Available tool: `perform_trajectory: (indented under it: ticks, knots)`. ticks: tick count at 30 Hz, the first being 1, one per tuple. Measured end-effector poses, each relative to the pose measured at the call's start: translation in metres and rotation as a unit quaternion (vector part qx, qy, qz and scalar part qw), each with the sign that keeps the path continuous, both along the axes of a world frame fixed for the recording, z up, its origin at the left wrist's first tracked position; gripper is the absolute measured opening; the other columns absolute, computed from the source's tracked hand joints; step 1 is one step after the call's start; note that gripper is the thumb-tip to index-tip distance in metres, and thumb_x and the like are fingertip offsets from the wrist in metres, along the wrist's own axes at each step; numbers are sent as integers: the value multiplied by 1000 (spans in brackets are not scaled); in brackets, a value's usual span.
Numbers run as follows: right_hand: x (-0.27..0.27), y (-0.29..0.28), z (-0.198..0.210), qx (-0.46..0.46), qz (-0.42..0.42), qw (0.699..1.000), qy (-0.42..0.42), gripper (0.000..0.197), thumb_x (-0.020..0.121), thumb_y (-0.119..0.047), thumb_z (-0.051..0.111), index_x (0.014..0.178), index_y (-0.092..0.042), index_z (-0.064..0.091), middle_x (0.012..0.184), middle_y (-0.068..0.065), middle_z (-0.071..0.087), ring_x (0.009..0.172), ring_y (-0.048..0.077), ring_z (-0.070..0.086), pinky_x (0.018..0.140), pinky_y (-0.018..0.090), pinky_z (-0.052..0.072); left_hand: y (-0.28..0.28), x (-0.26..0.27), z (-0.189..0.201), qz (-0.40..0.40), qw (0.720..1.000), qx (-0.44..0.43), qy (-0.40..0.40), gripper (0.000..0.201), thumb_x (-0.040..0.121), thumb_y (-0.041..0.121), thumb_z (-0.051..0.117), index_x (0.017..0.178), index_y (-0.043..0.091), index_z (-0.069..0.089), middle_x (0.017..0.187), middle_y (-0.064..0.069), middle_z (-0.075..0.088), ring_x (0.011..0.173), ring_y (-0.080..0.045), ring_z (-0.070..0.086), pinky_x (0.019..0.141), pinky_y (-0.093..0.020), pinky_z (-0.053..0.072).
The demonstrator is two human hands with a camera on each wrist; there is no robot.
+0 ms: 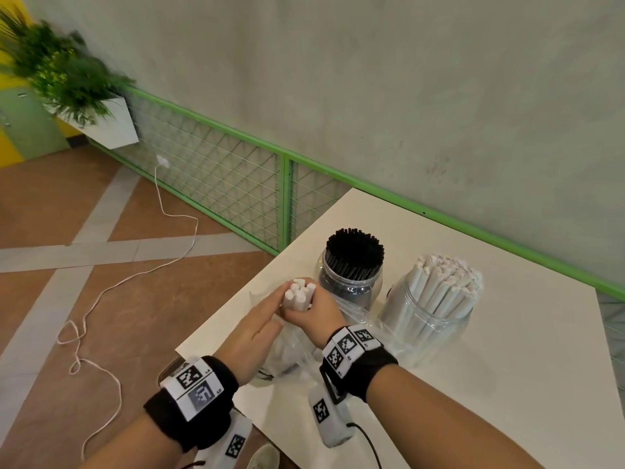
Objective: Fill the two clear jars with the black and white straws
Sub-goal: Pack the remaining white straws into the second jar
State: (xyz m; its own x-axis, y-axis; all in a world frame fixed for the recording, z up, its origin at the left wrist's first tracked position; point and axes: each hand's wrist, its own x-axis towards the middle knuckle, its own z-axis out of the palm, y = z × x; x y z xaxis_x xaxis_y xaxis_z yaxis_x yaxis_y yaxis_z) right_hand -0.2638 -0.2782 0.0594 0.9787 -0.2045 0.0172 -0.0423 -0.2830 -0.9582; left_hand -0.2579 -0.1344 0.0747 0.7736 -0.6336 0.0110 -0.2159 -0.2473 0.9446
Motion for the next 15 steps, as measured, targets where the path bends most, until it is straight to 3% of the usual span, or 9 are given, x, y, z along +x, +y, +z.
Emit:
perform_trajectory:
  ticks: [3,6,8,9,12,15]
  knots:
    - [0,-5,-2,28,-9,1000,3,38,65,-25,72,99,-11,62,94,3,69,91,21,66,87,44,53,2,0,-2,11,999,37,-39,58,85,30,33,140,44,18,147,21,29,132,14,25,104,-1,15]
    - [-1,-11,-3,49,-15,999,7,22,76,-10,72,97,-9,64,88,-1,70,82,8,64,78,30,53,3,-2,0,11,994,74,-75,65,93,26,37,147,39,4,146,17,30,115,28,31,94,5,16]
    - [-1,-13,-1,50,-23,998,5,15,79,-11,73,93,-13,66,84,-4,70,79,5,64,73,24,51,2,-3,-2,15,991,85,-101,75,95,20,47,147,38,-4,149,20,27,97,22,49,89,4,22]
    - [-1,-14,1,52,-28,998,4,14,79,-13,73,92,-13,66,84,-4,70,79,6,64,74,24,52,1,-3,-4,23,989,91,-117,83,92,19,53,146,39,-8,150,21,26,96,19,51,89,2,25]
    - [1,-15,9,62,-46,997,-5,20,80,-17,74,94,-7,65,85,0,69,79,9,65,73,25,52,-1,0,-13,54,981,111,-148,105,82,22,69,143,42,-15,149,17,29,119,8,42,95,-12,32]
    - [0,-20,24,70,-67,995,-25,15,81,-16,73,89,-17,61,79,-9,65,70,-6,61,65,12,46,-2,1,-23,63,975,136,-163,116,77,23,75,139,45,-20,149,14,33,126,-8,46,96,-19,36]
